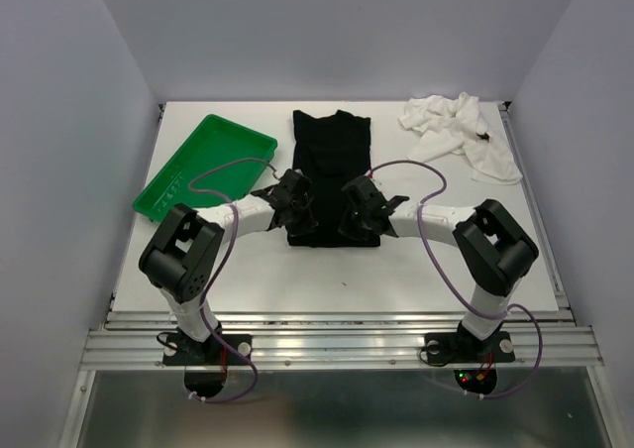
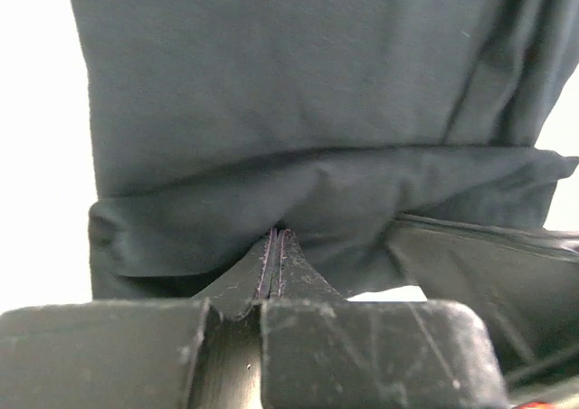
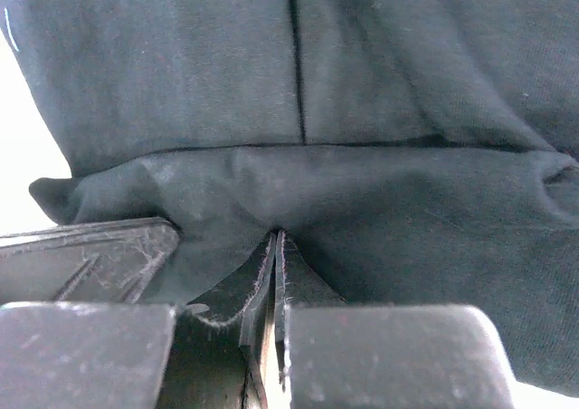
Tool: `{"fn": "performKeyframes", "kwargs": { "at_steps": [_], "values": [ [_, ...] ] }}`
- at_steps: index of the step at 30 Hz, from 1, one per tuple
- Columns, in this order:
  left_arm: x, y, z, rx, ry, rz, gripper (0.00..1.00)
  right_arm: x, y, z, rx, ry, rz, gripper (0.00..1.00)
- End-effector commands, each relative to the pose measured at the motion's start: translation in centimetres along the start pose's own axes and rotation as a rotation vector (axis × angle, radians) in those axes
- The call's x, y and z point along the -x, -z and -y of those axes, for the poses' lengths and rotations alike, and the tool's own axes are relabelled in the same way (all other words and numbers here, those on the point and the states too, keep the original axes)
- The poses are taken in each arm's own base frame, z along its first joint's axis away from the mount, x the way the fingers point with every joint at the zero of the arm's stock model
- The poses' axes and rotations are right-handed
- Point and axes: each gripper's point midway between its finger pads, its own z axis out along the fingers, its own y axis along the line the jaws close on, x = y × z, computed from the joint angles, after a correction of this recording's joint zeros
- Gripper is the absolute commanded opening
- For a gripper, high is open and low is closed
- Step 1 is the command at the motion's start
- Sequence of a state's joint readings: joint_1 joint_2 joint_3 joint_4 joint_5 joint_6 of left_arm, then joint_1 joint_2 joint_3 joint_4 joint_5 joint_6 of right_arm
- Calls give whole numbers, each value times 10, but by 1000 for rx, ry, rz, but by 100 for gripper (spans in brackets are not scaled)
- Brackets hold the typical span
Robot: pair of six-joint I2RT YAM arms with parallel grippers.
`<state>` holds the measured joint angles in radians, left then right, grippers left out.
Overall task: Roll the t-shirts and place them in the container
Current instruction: Roll the T-shirt to the center of the board.
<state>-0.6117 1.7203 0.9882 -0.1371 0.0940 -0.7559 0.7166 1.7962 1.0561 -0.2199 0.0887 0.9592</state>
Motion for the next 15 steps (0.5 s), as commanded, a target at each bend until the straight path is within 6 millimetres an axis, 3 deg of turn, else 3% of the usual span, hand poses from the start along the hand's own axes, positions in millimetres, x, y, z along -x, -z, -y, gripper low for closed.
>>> {"fn": "performKeyframes", "kwargs": {
  "at_steps": [1, 7, 15],
  "values": [
    [15, 11, -8, -6, -18, 65, 0, 9, 8, 23, -30, -35, 31, 4],
    [32, 26, -31, 6, -11, 110, 0, 27, 35, 29, -13, -31, 100, 4],
    [24, 6, -43, 25, -22, 44, 0, 43, 35, 64, -88, -55, 135, 4]
  ]
}}
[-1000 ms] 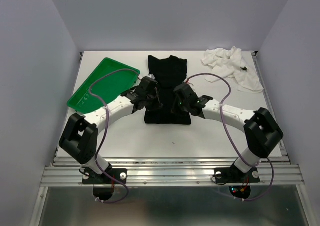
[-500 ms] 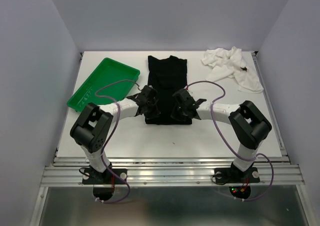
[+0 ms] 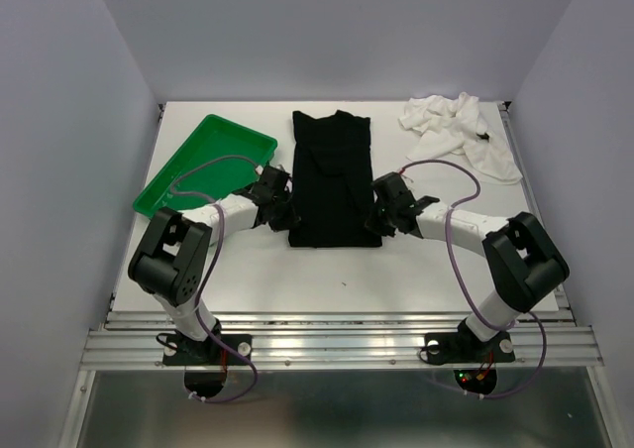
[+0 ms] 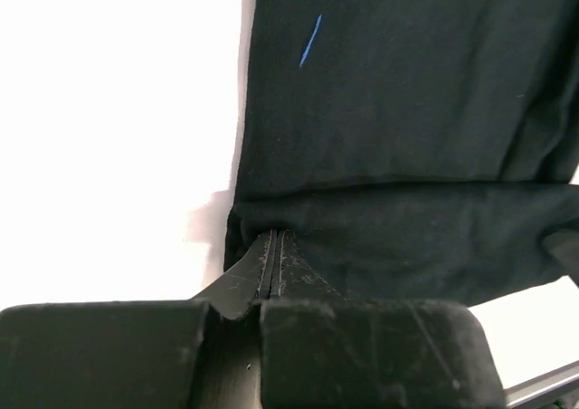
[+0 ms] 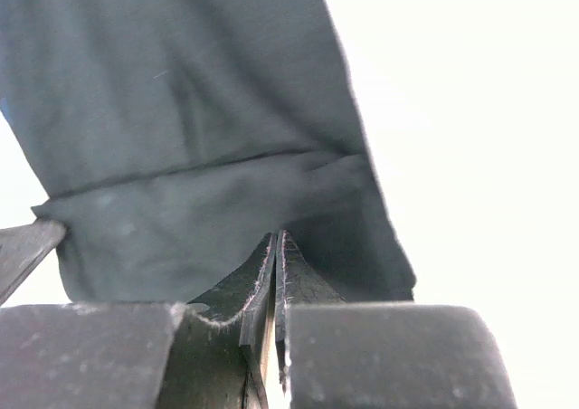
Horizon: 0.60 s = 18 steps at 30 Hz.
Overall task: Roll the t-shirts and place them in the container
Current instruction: Roll the T-shirt to the center of the board.
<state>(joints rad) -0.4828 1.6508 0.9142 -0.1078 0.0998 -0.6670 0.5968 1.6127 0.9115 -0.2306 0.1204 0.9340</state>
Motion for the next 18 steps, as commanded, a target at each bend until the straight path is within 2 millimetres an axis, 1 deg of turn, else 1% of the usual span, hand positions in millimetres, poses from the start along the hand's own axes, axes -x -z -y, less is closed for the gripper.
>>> {"fn": "performKeyframes", "kwargs": {
  "at_steps": [1, 4, 7, 8, 11, 14, 15, 16, 17, 18],
  "values": [
    [-6, -7, -2, -1, -37, -25, 0, 8, -3, 24, -75, 21, 36, 5],
    [-9, -7, -5, 5, -33, -27, 0, 0, -10, 40, -129, 38, 21, 4],
    [-12, -5, -8, 8, -33, -29, 0, -8, -12, 48, -143, 36, -1, 3],
    [-16, -5, -12, 15, -31, -35, 0, -13, -12, 54, -152, 34, -11, 3],
    [-21, -2, -15, 14, -31, -38, 0, -20, -6, 57, -131, 28, -28, 2],
    [-39, 2, -27, 26, -19, -60, 0, -29, 6, 62, -106, 21, -41, 2],
    [-43, 4, -28, 21, -21, -61, 0, -35, 8, 69, -109, 23, -55, 2],
    [-44, 7, -24, 3, -20, -50, 0, -39, 14, 65, -81, 28, -64, 2],
    [-56, 7, -32, 18, -19, -68, 0, -42, 16, 66, -77, 23, -70, 2],
    [-62, 8, -32, 15, -27, -72, 0, -46, 20, 65, -68, 28, -77, 2]
  ]
}}
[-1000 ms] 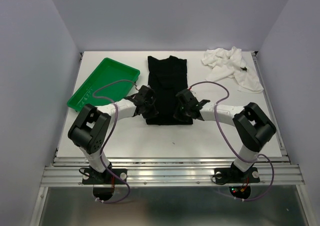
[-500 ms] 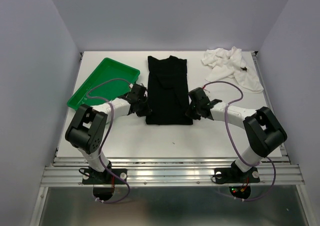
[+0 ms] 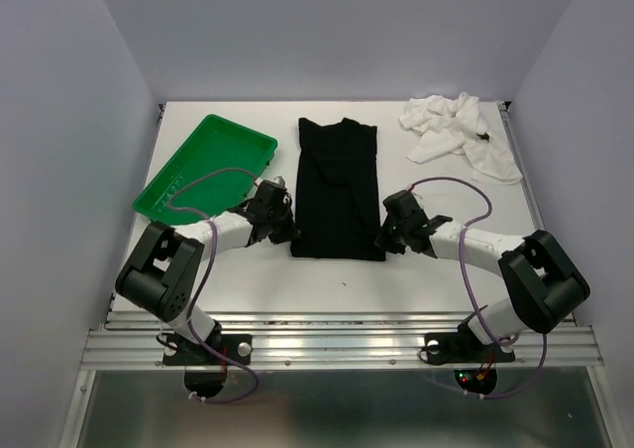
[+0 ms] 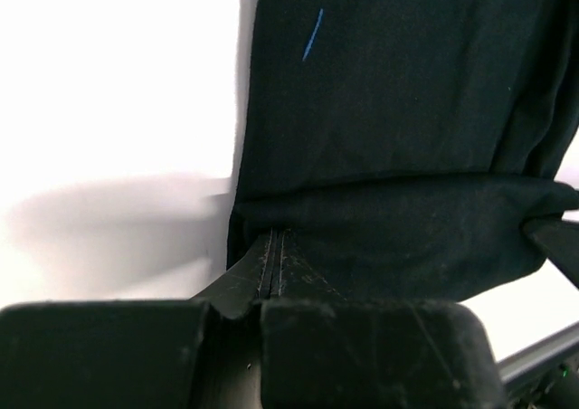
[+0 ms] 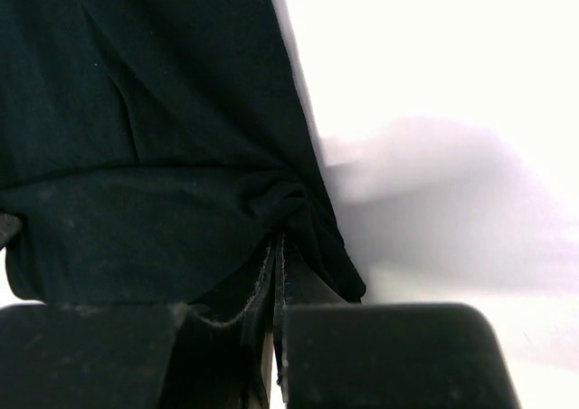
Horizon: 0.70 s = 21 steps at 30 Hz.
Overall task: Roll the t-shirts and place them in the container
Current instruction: Roll the T-shirt to the center of the board.
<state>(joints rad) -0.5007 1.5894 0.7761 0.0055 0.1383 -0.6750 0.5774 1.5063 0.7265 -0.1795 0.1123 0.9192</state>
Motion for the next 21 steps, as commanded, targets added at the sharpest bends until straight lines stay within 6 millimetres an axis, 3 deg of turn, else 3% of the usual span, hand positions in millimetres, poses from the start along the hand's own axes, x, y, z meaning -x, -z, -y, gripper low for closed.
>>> {"fn": "performKeyframes", "kwargs": {
  "at_steps": [1, 4, 10, 15, 21],
  "values": [
    [-40, 11, -26, 72, -12, -65, 0, -29, 15, 24, -33, 13, -72, 2],
    [-57, 20, -28, 61, -23, -74, 0, -47, 22, 27, -11, 9, -110, 2],
    [-81, 41, -33, 46, -20, -75, 0, -53, 43, 39, -8, -18, -97, 2],
    [-75, 55, -28, 36, -21, -40, 0, -37, 66, 28, 33, -14, -46, 3],
    [-70, 78, -24, 41, -15, -9, 0, -23, 91, 15, 90, -25, -2, 11]
  ]
}}
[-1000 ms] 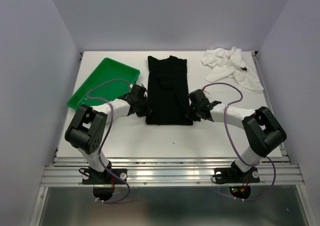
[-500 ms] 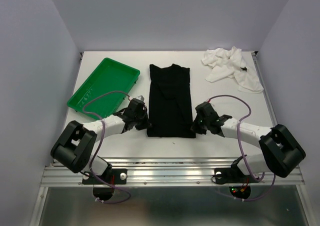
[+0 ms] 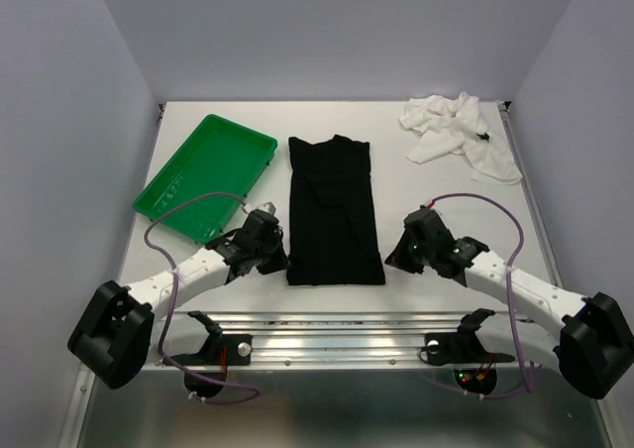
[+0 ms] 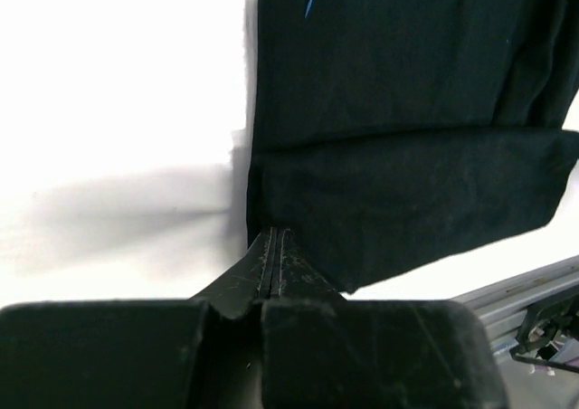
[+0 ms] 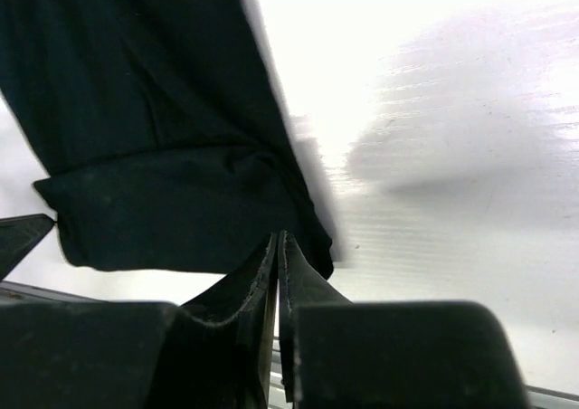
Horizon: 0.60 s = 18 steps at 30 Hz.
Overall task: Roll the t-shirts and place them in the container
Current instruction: Roll the T-shirt to the center of the board.
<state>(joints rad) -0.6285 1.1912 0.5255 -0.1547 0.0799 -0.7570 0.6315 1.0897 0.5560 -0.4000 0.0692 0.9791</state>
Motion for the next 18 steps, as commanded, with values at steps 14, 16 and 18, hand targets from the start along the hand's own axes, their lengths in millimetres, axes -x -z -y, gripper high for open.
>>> {"fn": "performKeyframes", "kwargs": {
  "at_steps": [14, 16, 18],
  "values": [
    [-35, 31, -16, 23, 179, -30, 64, -27, 18, 2, 110, -86, -61, 49],
    [-39, 25, -15, 4, 196, -39, 64, -30, 15, 2, 120, -90, -72, 51],
    [-41, 22, -14, -8, 203, -49, 63, -33, 12, 2, 123, -91, -82, 51]
  ]
}}
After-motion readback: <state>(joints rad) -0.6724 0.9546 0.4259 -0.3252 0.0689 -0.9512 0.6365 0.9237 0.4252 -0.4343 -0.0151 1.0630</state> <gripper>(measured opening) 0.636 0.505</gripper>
